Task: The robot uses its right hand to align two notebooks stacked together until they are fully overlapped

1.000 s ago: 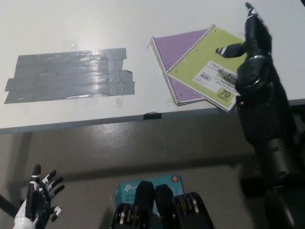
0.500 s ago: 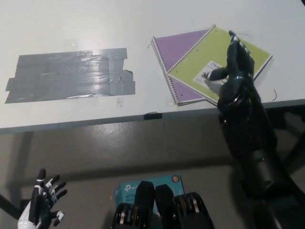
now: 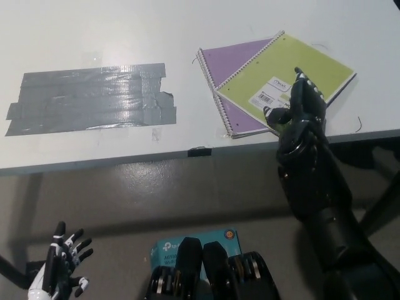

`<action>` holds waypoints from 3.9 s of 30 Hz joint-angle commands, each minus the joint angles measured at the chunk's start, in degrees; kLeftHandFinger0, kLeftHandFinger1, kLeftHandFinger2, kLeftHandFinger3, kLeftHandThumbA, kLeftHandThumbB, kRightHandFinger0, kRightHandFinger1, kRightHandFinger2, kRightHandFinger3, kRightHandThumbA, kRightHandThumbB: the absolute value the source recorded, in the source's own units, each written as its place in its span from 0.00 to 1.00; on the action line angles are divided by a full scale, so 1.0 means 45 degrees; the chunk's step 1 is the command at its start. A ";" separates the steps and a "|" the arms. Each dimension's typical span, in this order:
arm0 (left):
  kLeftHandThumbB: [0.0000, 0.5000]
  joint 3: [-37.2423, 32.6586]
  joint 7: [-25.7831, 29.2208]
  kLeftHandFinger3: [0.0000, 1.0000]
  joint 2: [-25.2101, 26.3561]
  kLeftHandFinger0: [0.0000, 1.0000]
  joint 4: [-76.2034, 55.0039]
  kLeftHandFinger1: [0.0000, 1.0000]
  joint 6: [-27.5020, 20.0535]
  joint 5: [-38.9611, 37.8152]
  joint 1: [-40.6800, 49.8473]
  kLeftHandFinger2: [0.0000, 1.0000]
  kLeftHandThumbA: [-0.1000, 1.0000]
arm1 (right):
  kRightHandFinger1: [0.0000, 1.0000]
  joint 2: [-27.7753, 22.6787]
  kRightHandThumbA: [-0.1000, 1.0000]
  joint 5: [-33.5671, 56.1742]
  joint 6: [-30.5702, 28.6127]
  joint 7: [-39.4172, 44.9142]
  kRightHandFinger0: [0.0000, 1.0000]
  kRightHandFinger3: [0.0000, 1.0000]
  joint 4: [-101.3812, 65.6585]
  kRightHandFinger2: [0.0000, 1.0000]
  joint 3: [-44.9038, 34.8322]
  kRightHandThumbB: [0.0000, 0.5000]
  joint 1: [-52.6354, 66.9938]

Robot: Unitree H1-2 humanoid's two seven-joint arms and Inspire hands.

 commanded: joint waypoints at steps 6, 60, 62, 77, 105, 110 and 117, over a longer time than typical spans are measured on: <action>0.64 0.0009 -0.0007 1.00 -0.0004 0.92 -0.0374 0.98 0.0176 0.0306 0.0101 1.00 1.00 | 1.00 0.0100 1.00 0.0386 0.0056 -0.0299 1.00 1.00 0.0135 1.00 0.0450 0.46 0.0344; 1.00 0.0493 -0.1690 1.00 -0.0384 0.84 -0.0441 0.93 -0.0212 0.0540 0.0115 1.00 1.00 | 1.00 -0.4553 1.00 -0.0673 -0.5013 0.4530 1.00 1.00 -0.1116 1.00 1.0205 0.87 0.3180; 1.00 0.0446 -0.1691 1.00 -0.0445 0.94 -0.0434 0.95 -0.0162 0.0563 0.0031 1.00 1.00 | 1.00 -0.4568 1.00 -0.0802 -0.5251 0.4391 1.00 1.00 -0.1177 1.00 1.0468 0.86 0.3005; 1.00 0.0418 -0.1843 1.00 -0.0573 0.84 -0.0461 0.89 -0.0232 0.0734 -0.0023 0.99 1.00 | 1.00 -0.6177 1.00 -0.1721 -0.5601 0.4068 1.00 1.00 -0.0412 1.00 1.1563 0.88 0.1976; 1.00 0.0060 -0.2120 1.00 -0.0745 0.87 -0.0453 0.84 -0.0316 0.1233 -0.0106 0.95 1.00 | 1.00 -0.5878 1.00 -0.3984 -0.7488 0.2663 1.00 1.00 0.0768 1.00 1.3290 0.81 -0.0988; 1.00 0.0053 -0.2177 1.00 -0.0774 0.92 -0.0567 0.89 -0.0253 0.1309 -0.0070 0.97 1.00 | 1.00 -0.6072 1.00 -0.4140 -0.7610 0.2424 1.00 1.00 0.1514 1.00 1.3205 0.84 -0.1469; 1.00 -0.0099 -0.2288 1.00 -0.0708 0.88 -0.0598 0.86 -0.0291 0.1582 -0.0087 0.95 1.00 | 1.00 -0.6398 1.00 -0.4359 -0.7651 0.2827 1.00 1.00 0.1415 1.00 1.3146 0.81 -0.1520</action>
